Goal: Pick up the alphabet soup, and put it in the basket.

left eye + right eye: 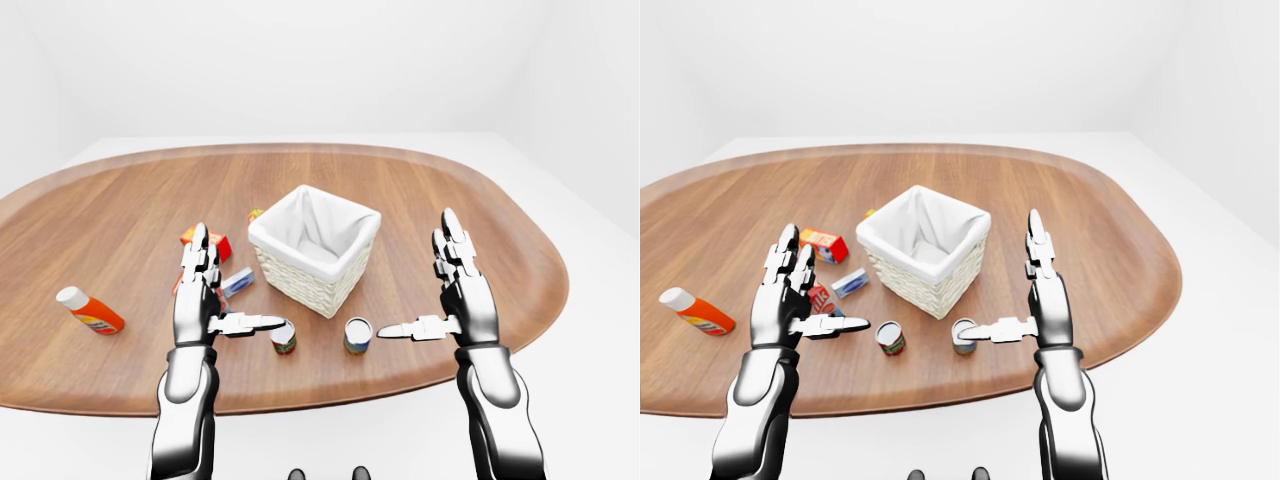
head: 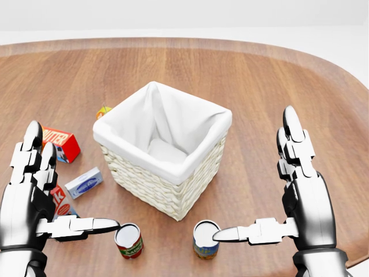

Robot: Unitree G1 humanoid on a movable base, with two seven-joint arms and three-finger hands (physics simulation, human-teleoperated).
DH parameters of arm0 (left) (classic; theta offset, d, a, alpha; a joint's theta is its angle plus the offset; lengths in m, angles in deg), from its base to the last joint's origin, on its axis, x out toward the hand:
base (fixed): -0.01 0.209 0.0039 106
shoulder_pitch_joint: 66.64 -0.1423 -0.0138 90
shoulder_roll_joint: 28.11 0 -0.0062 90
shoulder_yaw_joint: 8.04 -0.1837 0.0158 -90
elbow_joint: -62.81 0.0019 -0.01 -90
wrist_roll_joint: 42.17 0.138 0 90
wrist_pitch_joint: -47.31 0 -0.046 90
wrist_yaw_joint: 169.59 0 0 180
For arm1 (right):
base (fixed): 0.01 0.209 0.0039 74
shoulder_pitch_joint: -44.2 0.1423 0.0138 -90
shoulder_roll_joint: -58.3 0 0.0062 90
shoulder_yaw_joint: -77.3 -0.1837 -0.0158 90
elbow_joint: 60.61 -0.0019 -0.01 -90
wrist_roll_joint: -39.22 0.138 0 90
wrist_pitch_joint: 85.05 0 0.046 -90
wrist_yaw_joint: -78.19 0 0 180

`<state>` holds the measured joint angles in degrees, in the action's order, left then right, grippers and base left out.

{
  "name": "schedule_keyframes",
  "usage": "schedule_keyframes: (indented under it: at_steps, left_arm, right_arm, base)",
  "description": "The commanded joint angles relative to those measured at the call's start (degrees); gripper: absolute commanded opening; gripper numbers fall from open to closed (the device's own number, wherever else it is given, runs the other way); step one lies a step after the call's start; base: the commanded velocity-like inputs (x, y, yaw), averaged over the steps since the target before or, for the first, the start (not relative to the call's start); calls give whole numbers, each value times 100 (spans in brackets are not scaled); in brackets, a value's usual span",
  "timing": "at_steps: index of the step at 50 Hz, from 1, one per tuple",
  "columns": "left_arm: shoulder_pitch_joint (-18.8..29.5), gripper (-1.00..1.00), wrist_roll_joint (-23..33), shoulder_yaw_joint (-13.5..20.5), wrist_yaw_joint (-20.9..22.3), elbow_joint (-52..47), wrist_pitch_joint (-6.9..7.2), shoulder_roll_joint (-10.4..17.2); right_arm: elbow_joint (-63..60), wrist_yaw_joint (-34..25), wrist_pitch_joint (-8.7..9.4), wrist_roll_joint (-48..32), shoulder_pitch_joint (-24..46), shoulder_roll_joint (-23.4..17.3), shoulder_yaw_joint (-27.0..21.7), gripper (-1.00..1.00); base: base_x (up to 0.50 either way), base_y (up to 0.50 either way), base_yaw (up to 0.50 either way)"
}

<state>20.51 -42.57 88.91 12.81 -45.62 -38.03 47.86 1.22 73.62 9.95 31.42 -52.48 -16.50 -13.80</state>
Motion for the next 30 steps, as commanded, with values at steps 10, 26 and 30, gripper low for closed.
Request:
schedule_keyframes:
  at_steps: [10, 26, 30]
  left_arm:
    - [-12, 100, 2, -9, 0, -28, 14, -4]
    - [-7, 100, 9, -3, 5, -1, -6, -2]
    - [-5, 100, 6, -4, 5, 8, -15, -3]
  right_arm:
    - [-11, 2, 0, 13, 8, 1, -3, 100]
    - [-5, 8, 0, -6, -8, 1, 19, 100]
    - [11, 12, 0, -16, -9, 4, 29, 100]
  base:
    - [18, -1, 0]
    - [18, -1, 0]
    - [18, -1, 0]
